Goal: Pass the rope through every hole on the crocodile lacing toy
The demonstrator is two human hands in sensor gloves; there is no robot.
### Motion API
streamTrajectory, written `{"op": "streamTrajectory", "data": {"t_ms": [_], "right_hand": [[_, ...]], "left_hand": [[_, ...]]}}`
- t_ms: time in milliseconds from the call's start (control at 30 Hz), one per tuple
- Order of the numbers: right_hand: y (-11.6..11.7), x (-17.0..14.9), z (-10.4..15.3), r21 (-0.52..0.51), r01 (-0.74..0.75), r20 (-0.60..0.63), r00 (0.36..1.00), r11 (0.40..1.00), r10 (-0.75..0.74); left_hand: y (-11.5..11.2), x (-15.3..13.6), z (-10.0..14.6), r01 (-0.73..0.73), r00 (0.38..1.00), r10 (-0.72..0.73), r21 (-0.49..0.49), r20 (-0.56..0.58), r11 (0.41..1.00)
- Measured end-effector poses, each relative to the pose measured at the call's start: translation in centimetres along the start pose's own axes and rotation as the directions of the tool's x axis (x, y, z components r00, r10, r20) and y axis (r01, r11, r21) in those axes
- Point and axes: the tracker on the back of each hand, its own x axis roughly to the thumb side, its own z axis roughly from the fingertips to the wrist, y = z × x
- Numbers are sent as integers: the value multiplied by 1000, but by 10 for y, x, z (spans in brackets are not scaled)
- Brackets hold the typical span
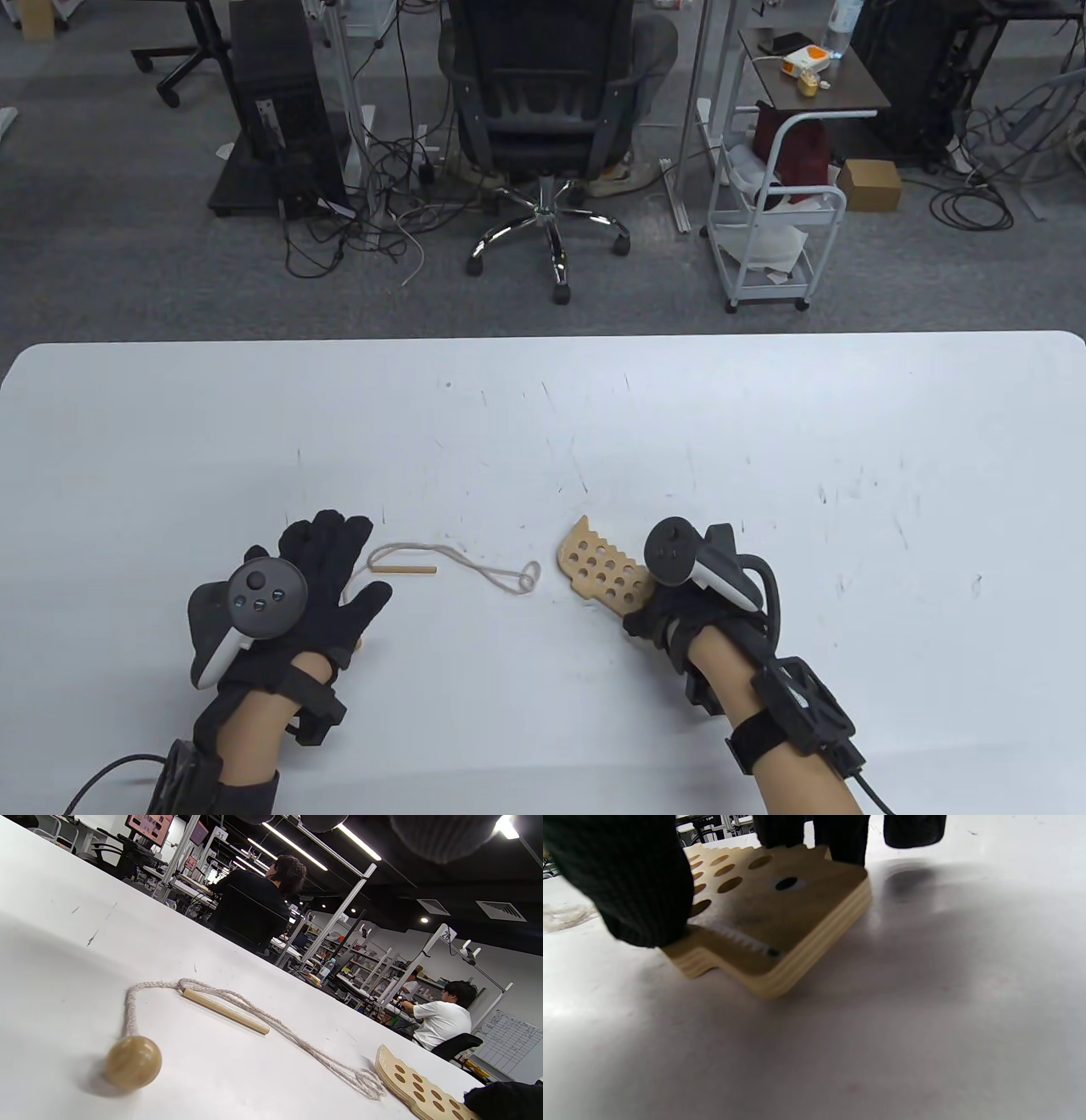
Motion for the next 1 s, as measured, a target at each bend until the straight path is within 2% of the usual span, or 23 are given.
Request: {"op": "streamTrajectory", "data": {"t_ms": [233,567,700,867,1000], "right_hand": [[-5,3,7,-79,-73,-12,997,994,73],[-9,-4,11,-79,-43,-8,999,996,42],[-10,-11,12,-95,-6,-7,1000,996,5],[-14,-26,12,-63,174,-12,984,983,-176],[-17,-37,16,-95,270,1,963,958,-271]], "left_hand": [[0,1,1,-5,1000,5,-2,2,1000],[0,1,1,-9,1000,9,-6,7,1000],[0,1,1,-12,1000,12,-7,7,1000],[0,2,1,-12,1000,13,-14,9,1000],[0,1,1,-20,1000,20,-16,8,1000]]}}
